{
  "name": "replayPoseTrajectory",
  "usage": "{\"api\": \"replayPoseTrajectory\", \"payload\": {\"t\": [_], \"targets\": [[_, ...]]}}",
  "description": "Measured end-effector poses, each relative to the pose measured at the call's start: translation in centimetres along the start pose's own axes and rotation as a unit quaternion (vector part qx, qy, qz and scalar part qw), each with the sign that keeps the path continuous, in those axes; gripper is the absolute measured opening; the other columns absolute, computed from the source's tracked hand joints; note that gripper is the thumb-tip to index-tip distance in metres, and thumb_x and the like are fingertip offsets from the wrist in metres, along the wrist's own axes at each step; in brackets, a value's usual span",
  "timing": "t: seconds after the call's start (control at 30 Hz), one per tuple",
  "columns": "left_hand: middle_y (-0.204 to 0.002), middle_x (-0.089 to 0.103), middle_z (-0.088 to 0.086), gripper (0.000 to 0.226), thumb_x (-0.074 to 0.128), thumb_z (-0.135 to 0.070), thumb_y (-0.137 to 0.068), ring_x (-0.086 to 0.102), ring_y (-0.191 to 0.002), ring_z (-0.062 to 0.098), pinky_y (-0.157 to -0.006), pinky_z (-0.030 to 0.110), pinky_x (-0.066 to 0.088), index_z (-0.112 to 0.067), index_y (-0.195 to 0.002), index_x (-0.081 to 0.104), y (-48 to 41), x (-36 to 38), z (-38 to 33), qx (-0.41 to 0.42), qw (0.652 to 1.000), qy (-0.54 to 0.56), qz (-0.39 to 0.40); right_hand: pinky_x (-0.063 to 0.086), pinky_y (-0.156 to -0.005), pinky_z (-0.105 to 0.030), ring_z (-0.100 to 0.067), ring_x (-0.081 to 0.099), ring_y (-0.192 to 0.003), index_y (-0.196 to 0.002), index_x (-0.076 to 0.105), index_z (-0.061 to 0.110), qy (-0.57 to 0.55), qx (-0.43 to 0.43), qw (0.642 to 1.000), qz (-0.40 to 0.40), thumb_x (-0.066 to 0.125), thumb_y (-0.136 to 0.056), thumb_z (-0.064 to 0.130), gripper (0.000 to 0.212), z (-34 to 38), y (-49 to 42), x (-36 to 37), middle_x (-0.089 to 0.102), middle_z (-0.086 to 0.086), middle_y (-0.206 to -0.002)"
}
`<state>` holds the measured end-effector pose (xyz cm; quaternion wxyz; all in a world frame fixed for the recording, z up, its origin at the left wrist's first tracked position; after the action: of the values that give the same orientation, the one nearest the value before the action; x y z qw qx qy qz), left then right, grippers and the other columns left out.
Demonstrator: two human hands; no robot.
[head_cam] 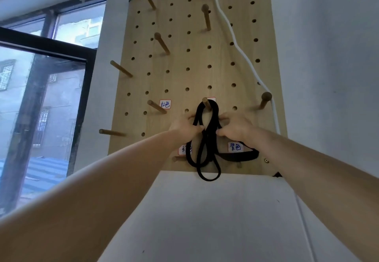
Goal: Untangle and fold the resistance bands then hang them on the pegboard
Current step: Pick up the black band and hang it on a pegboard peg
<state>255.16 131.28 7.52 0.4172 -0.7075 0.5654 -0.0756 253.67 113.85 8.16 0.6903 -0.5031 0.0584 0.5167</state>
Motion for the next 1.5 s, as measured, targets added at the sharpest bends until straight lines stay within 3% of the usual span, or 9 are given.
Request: {"api": "replayPoseTrajectory", "payload": {"t": [0.33, 0.5, 0.6, 0.73, 0.83, 1.03, 1.2, 1.33, 1.5], "targets": [[-0.133, 0.065, 0.007, 0.059, 0.069, -0.007, -0.090, 0.062, -0.120, 0.025, -0.096, 0.032, 0.052, -0.015, -0.145, 0.050, 4.2, -0.3, 1.5, -0.031, 0.993, -0.047, 0.106, 0.053, -0.081, -0.023, -0.022, 0.065, -0.113, -0.144, 0.052, 0.019, 0.030, -0.015, 0.989, 0.143, 0.061, -0.100, 0.024, 0.046, 0.3, 4.4, -1.0, 0.065, -0.009, -0.130], [-0.128, 0.067, 0.005, 0.051, 0.070, -0.010, -0.092, 0.065, -0.112, 0.022, -0.089, 0.031, 0.056, -0.017, -0.140, 0.056, 6.4, -1.4, 2.7, -0.028, 0.991, -0.056, 0.115, 0.028, -0.121, -0.047, -0.020, 0.050, -0.128, -0.158, 0.025, 0.038, 0.089, -0.010, 0.963, 0.256, 0.039, -0.103, 0.056, 0.059, 1.0, 6.5, 1.7, 0.052, 0.003, -0.144], [-0.124, 0.066, 0.001, 0.043, 0.068, -0.011, -0.094, 0.063, -0.106, 0.015, -0.076, 0.021, 0.050, -0.019, -0.135, 0.060, 7.2, -2.2, 3.5, -0.019, 0.993, -0.063, 0.101, 0.037, -0.116, -0.049, -0.021, 0.059, -0.108, -0.155, 0.033, 0.037, 0.068, -0.015, 0.973, 0.220, 0.037, -0.106, 0.049, 0.050, 1.7, 6.0, 1.5, 0.065, -0.001, -0.118], [-0.127, 0.065, -0.001, 0.040, 0.069, -0.013, -0.091, 0.062, -0.113, 0.018, -0.097, 0.036, 0.054, -0.026, -0.129, 0.066, 6.9, -2.9, 4.8, -0.021, 0.994, -0.061, 0.093, 0.052, -0.073, -0.028, -0.021, 0.063, -0.097, -0.150, 0.045, 0.025, 0.013, -0.023, 0.983, 0.184, 0.052, -0.104, 0.036, 0.047, 2.9, 5.9, 1.3, 0.066, 0.003, -0.115], [-0.135, 0.061, -0.003, 0.043, 0.067, -0.013, -0.092, 0.056, -0.124, 0.020, -0.102, 0.038, 0.050, -0.027, -0.132, 0.064, 6.5, -2.8, 5.5, -0.024, 0.992, -0.068, 0.099, 0.045, -0.099, -0.029, -0.023, 0.054, -0.131, -0.146, 0.050, 0.015, 0.041, -0.041, 0.989, 0.138, 0.061, -0.100, 0.031, 0.050, 2.7, 5.5, 1.7, 0.057, -0.004, -0.142], [-0.146, 0.050, -0.002, 0.059, 0.061, -0.019, -0.097, 0.051, -0.131, 0.022, -0.103, 0.032, 0.044, -0.022, -0.152, 0.040, 6.5, 0.0, 5.6, -0.036, 0.988, -0.046, 0.145, 0.047, -0.109, -0.040, -0.027, 0.055, -0.130, -0.146, 0.051, 0.018, 0.106, -0.041, 0.992, 0.062, 0.071, -0.094, 0.024, 0.057, 1.0, 4.9, 2.0, 0.057, -0.009, -0.142], [-0.128, 0.064, 0.005, 0.031, 0.045, -0.023, -0.101, 0.060, -0.115, 0.021, -0.100, 0.036, 0.050, -0.019, -0.127, 0.062, 5.4, 1.3, 5.7, -0.099, 0.985, 0.078, 0.120, 0.059, -0.059, -0.027, -0.022, 0.071, -0.079, -0.128, 0.062, 0.016, -0.031, 0.011, 0.998, 0.047, 0.067, -0.092, 0.000, 0.040, -1.4, 3.5, 1.8, 0.068, -0.004, -0.096], [-0.124, 0.066, 0.001, 0.047, 0.034, -0.049, -0.105, 0.062, -0.110, 0.016, -0.081, 0.023, 0.047, -0.019, -0.126, 0.064, 5.9, 1.5, 5.3, -0.113, 0.977, 0.145, 0.108, 0.060, -0.073, -0.036, -0.021, 0.073, -0.080, -0.118, 0.065, 0.013, -0.075, 0.009, 0.994, 0.078, 0.069, -0.095, 0.017, 0.024, -2.0, 3.6, 3.0, 0.075, -0.007, -0.087], [-0.137, 0.062, 0.002, 0.066, 0.025, -0.062, -0.103, 0.058, -0.111, 0.013, -0.082, 0.021, 0.041, -0.019, -0.143, 0.055, 6.2, 1.8, 4.6, -0.114, 0.976, 0.120, 0.144, 0.053, -0.094, -0.038, -0.025, 0.070, -0.106, -0.141, 0.054, 0.015, -0.100, 0.058, 0.973, 0.201, 0.037, -0.102, 0.061, 0.062, -2.0, 4.3, 4.2, 0.078, -0.005, -0.105]]}}
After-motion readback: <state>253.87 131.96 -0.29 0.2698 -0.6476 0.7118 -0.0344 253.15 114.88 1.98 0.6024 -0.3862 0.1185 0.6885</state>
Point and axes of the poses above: each hand's wrist, its own y-axis away from the middle knuckle, its own x-axis out of the palm, z = x × y, the point moved 9 cm from there along -y, towards the middle knuckle
